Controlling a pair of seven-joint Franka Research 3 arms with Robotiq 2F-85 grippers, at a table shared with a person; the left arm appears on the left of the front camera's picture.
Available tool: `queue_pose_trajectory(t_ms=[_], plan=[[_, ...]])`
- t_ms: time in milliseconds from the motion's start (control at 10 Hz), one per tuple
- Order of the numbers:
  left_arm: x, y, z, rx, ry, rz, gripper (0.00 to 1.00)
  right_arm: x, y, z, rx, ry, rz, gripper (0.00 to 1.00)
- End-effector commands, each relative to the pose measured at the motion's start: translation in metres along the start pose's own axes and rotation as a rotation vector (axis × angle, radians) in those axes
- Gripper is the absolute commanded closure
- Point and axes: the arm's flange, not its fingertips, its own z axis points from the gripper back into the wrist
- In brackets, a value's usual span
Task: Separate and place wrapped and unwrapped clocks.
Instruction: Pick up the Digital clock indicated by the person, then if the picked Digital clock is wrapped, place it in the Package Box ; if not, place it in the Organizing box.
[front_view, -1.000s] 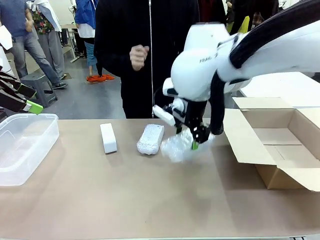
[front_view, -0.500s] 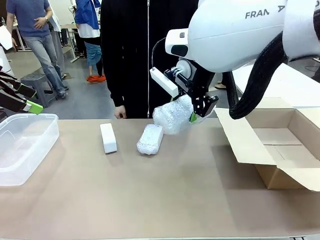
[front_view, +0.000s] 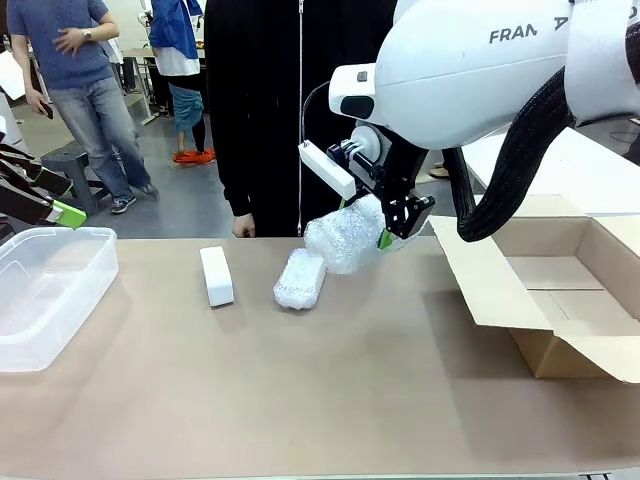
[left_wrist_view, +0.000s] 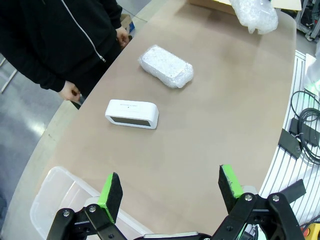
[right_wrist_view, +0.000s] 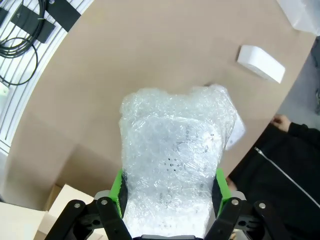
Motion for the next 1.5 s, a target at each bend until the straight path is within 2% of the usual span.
queue_pose_trajectory(t_ms=[0,900,1000,1100,1200,1300,1400], plan=[[-0.001,0.001,-0.001,-0.014,-0.009,-0.002,0.0,-0.001,-0.003,0.003,0.005,0.011,-0.004,0.4],[-0.001,0.001,-0.001,-0.014,-0.009,-0.002,0.0,-0.001,-0.003,0.003,0.005,0.011,-0.004,0.4],[-0.001,0.001,-0.001,-0.014,-0.009,-0.002,0.0,-0.002,0.0,0.001,0.0,0.001,-0.003,0.21],[-0.001,0.001,-0.001,-0.014,-0.009,-0.002,0.0,-0.02,0.005,0.031,-0.096,0.058,-0.244,0.21],[-0.001,0.001,-0.001,-0.014,-0.009,-0.002,0.0,-0.045,0.011,0.059,-0.139,0.077,-0.457,0.21],[-0.001,0.001,-0.001,-0.014,-0.009,-0.002,0.0,-0.073,0.02,0.077,-0.195,0.097,-0.615,0.21],[-0.001,0.001,-0.001,-0.014,-0.009,-0.002,0.0,-0.105,0.029,0.086,-0.243,0.073,-0.759,0.21]])
